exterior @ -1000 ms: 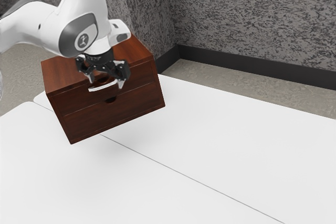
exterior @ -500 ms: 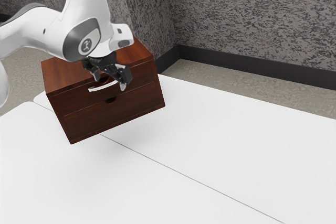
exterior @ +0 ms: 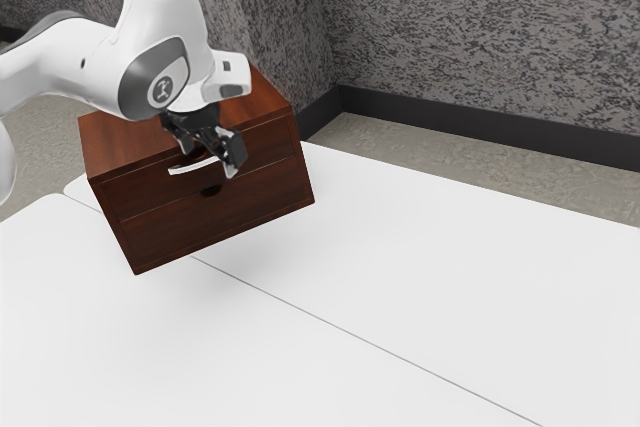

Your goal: Pull the drawer handle with one arm to open the drawer

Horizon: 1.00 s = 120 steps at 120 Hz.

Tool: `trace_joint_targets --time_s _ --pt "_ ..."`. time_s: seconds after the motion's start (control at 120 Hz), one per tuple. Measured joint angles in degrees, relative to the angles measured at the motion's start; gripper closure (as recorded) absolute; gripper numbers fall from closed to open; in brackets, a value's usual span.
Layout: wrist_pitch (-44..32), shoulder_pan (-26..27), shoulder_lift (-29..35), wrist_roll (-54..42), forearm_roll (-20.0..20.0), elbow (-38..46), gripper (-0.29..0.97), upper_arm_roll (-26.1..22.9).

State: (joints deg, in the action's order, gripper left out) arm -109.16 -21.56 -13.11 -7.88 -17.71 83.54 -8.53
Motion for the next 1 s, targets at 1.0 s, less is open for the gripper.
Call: trace_joint_targets --time_s 1.0 --pt "-2.55 -0.15 0.25 -6.45 1.57 3.06 -0.01 0.91"
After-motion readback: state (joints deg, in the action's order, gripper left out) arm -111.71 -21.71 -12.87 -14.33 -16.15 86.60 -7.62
